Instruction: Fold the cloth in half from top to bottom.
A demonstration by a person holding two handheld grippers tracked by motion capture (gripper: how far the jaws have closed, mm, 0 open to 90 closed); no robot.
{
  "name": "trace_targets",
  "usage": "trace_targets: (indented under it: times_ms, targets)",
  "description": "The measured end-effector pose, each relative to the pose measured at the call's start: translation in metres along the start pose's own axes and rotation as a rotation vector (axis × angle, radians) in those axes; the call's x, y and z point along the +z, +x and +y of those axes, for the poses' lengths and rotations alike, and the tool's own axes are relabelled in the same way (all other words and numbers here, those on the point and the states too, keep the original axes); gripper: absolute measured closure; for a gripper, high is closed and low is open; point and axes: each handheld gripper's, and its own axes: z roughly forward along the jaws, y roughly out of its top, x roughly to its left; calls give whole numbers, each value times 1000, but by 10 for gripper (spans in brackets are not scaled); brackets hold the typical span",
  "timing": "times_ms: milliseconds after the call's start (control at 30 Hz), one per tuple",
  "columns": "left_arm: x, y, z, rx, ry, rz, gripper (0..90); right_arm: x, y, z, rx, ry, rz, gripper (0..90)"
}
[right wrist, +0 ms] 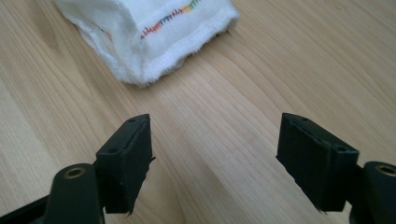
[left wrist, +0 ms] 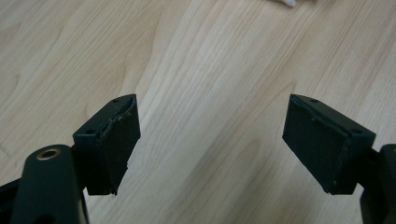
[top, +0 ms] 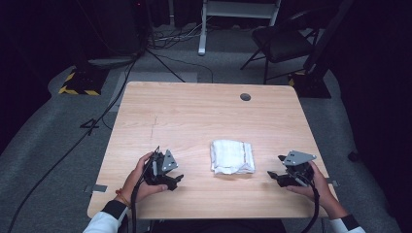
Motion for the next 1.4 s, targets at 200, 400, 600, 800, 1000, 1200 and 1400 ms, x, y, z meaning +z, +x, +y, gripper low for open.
trace_targets:
  times_ms: [200,400,600,800,1000,1200,1400]
  targets:
    - [-5,5,-14,-23,15,25,192,-7,-8,-14,35,5,-22,271]
    - [-6,8,-24,-23,40,60,193,-14,-15,-30,78,8,-47,273]
    - [-5,13,-35,-43,43,69,197,-17,-22,-45,113,24,-63,272]
    - [-8,20,-47,-57,55,94,190,-23,-30,-63,153,28,-85,271]
    - [-13,29,-62,-96,43,82,191,-27,-37,-81,219,12,-90,271]
    - [-16,38,-77,-156,24,59,194,-31,-42,-93,274,-7,-95,264]
    - [-20,47,-92,-234,-7,19,187,-32,-46,-101,330,-18,-93,241]
